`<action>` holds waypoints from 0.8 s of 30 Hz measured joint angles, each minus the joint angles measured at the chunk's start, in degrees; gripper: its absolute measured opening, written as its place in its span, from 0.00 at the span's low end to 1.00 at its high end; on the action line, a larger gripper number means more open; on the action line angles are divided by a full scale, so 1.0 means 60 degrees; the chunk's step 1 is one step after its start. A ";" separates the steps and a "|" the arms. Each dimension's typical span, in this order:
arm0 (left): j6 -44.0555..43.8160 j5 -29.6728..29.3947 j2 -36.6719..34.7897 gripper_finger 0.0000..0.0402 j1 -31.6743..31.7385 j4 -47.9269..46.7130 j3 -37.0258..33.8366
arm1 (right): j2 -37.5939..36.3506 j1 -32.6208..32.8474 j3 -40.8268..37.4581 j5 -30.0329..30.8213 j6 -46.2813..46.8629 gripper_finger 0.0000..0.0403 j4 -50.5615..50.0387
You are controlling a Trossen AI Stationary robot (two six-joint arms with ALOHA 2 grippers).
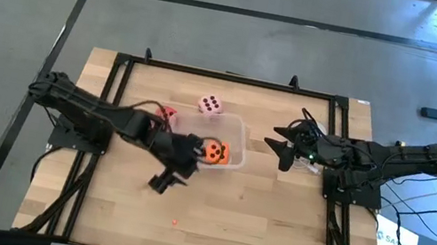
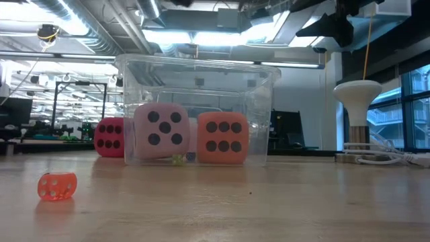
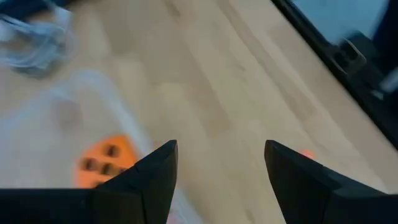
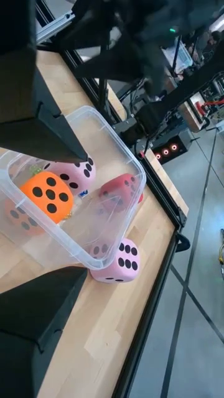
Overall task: Pick & Place Dice
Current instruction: Put the small orange dice into the transparent bin
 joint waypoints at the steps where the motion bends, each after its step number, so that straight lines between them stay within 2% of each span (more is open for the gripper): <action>1: -0.0088 -0.0024 0.0016 0.57 -0.0161 -0.0218 -0.0003 | 0.0000 0.0000 0.0000 0.0000 0.0000 0.71 0.0000; 12: -0.1318 -0.0113 0.0601 0.57 -0.1477 -0.0544 -0.0412 | 0.0000 0.0000 0.0000 -0.0244 0.0000 0.71 -0.0001; 24: -0.0644 -0.0025 0.2748 0.57 -0.2174 -0.0550 -0.0412 | 0.0000 0.0004 0.0000 -0.0825 0.0334 0.71 -0.0004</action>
